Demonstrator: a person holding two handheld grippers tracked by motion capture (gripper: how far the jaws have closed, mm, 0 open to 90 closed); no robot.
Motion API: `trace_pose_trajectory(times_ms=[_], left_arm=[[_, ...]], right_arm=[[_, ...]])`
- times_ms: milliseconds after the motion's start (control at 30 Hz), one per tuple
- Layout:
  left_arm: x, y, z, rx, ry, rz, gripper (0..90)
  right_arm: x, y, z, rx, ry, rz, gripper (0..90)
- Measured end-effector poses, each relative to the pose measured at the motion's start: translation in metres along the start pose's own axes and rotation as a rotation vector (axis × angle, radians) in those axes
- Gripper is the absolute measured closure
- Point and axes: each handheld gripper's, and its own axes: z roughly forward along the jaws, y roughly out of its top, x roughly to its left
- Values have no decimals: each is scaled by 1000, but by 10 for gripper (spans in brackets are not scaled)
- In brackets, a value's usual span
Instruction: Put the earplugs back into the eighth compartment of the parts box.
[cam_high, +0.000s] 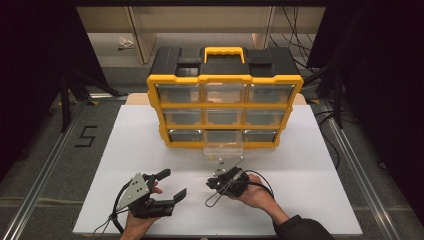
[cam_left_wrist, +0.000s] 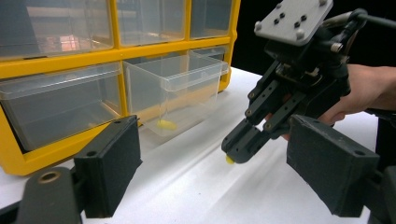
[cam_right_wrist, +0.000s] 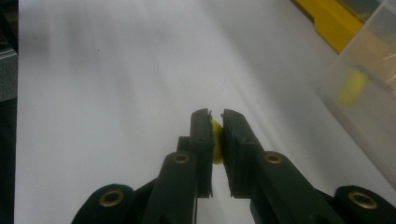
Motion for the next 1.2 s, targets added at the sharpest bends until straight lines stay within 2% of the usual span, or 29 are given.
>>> trace_pose_trajectory(times_ms=[200, 333, 500, 567, 867, 1033, 1200], left_arm=[[0, 0, 0, -1, 0, -1, 175], [0, 0, 0, -1, 0, 0, 175], [0, 0, 0, 0, 0, 0, 175], [0, 0, 0, 1, -1, 0, 176], [0, 0, 0, -4, -2, -8, 175], [1, 0, 0, -5, -1, -6, 175], [0, 0, 0, -4, -2, -7, 175]], right_arm=[[-1, 5, -11, -58, -32, 13, 831], [-3, 7, -20, -144, -96, 27, 831], [-6, 9, -29, -236, -148, 60, 831], [-8, 9, -32, -256, -153, 75, 829], [-9, 9, -34, -284, -168, 91, 828], [-13, 9, -43, -352, -229, 122, 828], [-21, 7, -51, -402, -265, 173, 828]])
